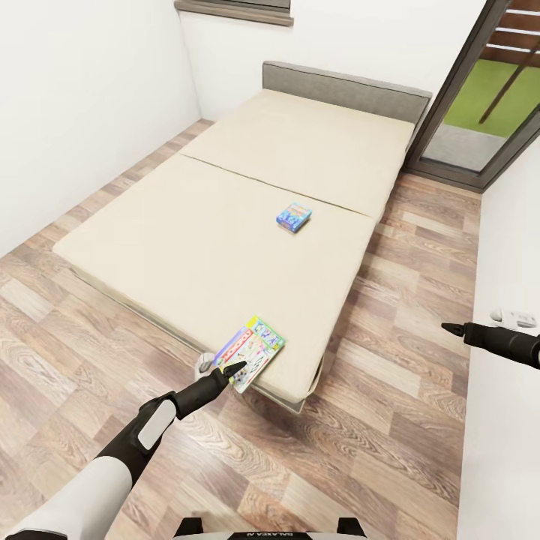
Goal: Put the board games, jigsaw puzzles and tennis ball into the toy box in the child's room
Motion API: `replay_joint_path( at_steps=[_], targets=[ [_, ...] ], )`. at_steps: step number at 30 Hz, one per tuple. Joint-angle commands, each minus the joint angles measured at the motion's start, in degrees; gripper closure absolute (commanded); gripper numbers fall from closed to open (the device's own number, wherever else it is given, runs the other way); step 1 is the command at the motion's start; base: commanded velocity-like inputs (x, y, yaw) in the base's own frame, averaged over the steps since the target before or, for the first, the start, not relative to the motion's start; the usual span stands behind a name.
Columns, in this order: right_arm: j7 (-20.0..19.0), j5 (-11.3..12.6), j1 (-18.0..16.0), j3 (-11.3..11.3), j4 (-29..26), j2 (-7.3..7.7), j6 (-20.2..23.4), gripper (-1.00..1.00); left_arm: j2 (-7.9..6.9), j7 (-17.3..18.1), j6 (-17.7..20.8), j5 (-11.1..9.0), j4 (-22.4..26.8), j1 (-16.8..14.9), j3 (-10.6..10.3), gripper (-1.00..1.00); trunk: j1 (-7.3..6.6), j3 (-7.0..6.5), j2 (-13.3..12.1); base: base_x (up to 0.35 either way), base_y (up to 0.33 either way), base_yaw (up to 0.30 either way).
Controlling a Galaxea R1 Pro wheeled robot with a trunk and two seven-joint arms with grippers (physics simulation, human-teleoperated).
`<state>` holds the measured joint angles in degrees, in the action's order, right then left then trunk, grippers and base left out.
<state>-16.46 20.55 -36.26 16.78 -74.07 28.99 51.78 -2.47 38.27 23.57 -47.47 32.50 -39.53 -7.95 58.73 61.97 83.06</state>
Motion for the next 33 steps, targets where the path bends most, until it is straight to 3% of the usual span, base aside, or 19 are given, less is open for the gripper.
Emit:
replay_joint_path(
  at_steps=[1, 15, 16, 33],
  targets=[
    [-0.5, -0.4, 0.0, 0.1, 0.0, -0.01, 0.3, -1.00, -0.06, 0.0, 0.4, -0.6, 0.0, 0.0, -0.2, -1.00, 0.00, 0.03, 0.0, 0.000, 0.000, -0.009],
    [-0.5, -0.4, 0.0, 0.1, -0.4, 0.02, 0.3, -1.00, -0.05, 0.0, 0.4, -0.6, 0.0, 0.0, -0.2, -1.00, 0.00, 0.03, 0.0, 0.000, 0.000, -0.003],
    [-0.5, -0.4, 0.0, 0.1, -0.4, 0.02, 0.3, -1.00, -0.05, 0.0, 0.4, -0.6, 0.0, 0.0, -0.2, 1.00, 0.00, 0.03, 0.0, 0.000, 0.000, 0.000],
    [-0.5, -0.4, 0.0, 0.1, -0.5, 0.00, 0.3, -1.00, -0.08, 0.0, 0.3, -0.6, 0.1, 0.0, -0.2, 1.00, 0.00, 0.03, 0.0, 0.000, 0.000, 0.000]
  ],
)
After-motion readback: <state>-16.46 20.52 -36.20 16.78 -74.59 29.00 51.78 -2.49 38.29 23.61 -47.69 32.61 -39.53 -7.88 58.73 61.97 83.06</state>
